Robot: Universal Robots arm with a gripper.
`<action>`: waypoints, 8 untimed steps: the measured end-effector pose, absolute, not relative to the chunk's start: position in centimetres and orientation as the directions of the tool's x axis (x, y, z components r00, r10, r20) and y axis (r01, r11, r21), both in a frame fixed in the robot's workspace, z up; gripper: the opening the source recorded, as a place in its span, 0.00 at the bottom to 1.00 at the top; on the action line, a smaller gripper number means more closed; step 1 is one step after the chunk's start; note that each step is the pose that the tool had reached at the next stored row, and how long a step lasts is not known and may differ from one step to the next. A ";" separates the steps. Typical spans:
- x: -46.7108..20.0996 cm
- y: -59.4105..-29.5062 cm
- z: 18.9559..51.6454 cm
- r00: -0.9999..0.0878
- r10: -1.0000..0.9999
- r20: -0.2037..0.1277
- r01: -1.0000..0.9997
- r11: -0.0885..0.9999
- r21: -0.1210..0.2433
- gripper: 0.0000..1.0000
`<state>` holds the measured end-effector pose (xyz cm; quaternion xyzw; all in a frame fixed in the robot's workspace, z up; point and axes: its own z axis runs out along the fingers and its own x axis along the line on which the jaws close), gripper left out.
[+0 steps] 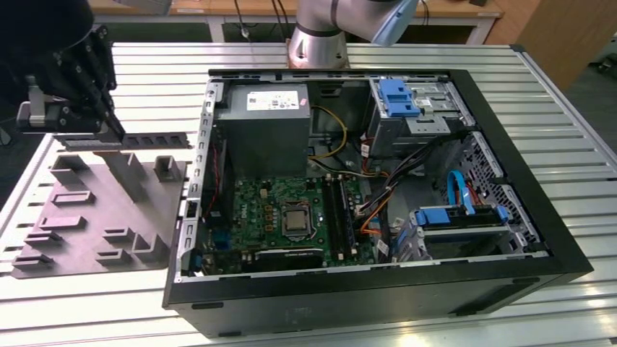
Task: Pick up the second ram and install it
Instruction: 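Pick up the second ram and move it above second insertion slot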
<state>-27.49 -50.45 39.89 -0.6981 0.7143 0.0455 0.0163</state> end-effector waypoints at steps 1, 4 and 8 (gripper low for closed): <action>-27.3 -50.4 39.9 -0.025 -0.996 -0.087 -0.999 0.021 0.042 0.11; -26.5 -50.5 39.9 -0.025 -0.996 -0.087 -0.999 0.021 0.042 0.11; -25.6 -50.4 39.9 -0.025 -0.996 -0.087 -0.999 0.021 0.042 0.11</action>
